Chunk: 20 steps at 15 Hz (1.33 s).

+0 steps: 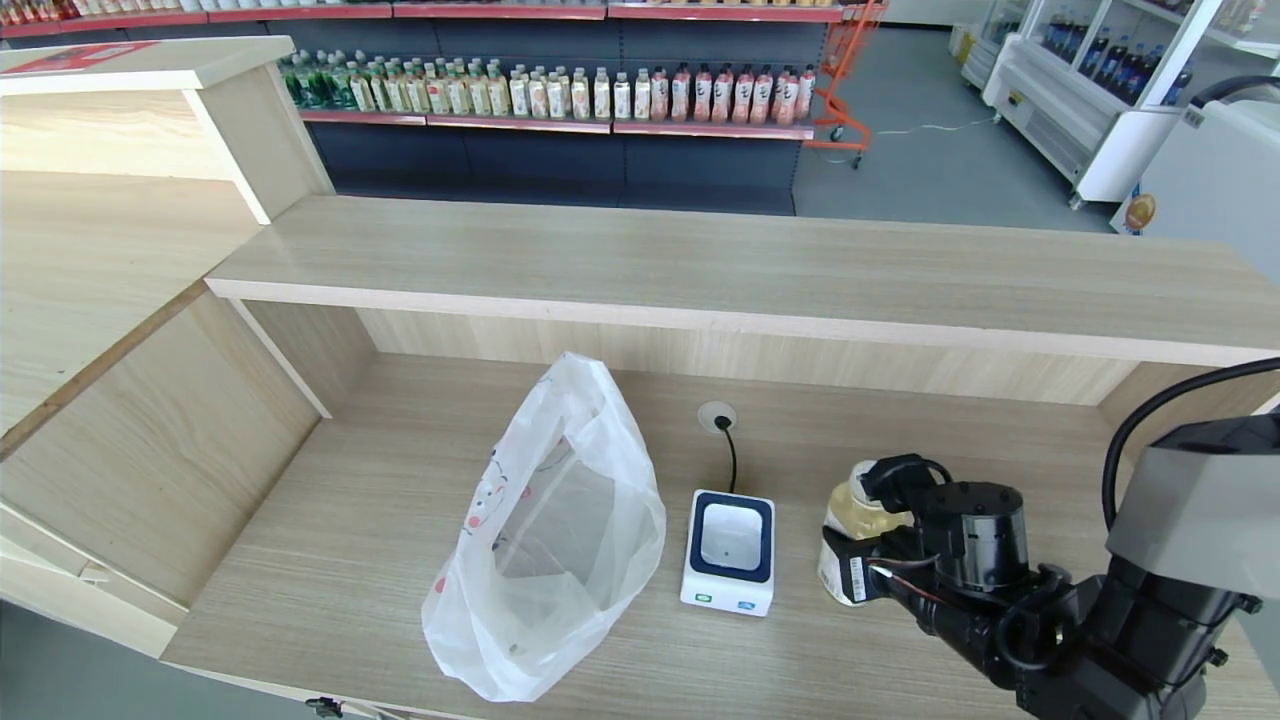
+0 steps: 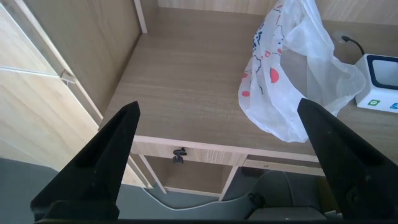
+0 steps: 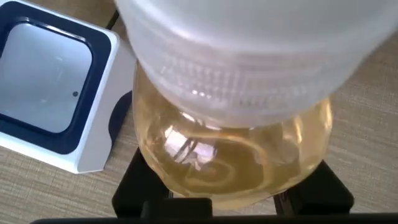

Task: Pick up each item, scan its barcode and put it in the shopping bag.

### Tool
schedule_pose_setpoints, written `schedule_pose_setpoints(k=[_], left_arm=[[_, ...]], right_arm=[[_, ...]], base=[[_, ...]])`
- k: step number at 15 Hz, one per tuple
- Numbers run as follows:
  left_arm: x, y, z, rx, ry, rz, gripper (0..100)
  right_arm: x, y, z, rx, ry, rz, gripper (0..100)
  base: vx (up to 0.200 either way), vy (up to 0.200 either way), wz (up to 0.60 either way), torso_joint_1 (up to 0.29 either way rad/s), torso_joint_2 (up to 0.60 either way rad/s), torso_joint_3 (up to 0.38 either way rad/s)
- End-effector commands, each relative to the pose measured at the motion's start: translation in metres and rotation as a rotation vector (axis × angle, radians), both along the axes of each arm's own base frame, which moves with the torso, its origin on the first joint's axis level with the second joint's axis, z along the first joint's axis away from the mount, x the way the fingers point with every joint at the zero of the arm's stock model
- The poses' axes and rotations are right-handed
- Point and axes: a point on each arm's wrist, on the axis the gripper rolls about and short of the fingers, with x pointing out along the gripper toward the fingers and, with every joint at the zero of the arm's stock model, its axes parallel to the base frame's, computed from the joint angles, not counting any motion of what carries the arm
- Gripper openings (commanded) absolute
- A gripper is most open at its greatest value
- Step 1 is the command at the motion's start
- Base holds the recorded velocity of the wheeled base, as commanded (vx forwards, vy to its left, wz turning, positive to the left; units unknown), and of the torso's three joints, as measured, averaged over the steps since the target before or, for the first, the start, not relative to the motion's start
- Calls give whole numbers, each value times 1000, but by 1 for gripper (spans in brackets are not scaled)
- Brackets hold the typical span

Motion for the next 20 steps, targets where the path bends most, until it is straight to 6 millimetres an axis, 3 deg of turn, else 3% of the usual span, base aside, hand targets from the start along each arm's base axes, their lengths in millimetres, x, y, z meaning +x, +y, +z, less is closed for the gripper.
schedule_pose_setpoints(k=[1, 5, 7, 12, 13, 15, 20], left_arm=[[0, 0, 0, -1, -1, 0, 100], [0, 0, 0, -1, -1, 0, 100], [0, 0, 0, -1, -1, 0, 100], [0, 0, 0, -1, -1, 0, 100], [0, 0, 0, -1, -1, 0, 100], [0, 0, 0, -1, -1, 0, 100], [0, 0, 0, -1, -1, 0, 100]], right_arm=[[-1, -1, 0, -3, 4, -1, 0], [-2, -2, -2, -4, 13, -9, 0], [-3, -3, 6, 20, -9, -4, 0], [-13, -47, 107, 308, -63, 241, 0], [-26, -50, 135, 427, -10, 370, 0], [-51, -50, 164, 548, 94, 546, 0], [-84, -10, 169, 623, 273, 791, 0]], base=[[0, 0, 0, 0, 0, 0], [0, 0, 0, 0, 0, 0], [0, 0, 0, 0, 0, 0], [0, 0, 0, 0, 0, 0], [0, 0, 0, 0, 0, 0], [0, 0, 0, 0, 0, 0], [0, 0, 0, 0, 0, 0]])
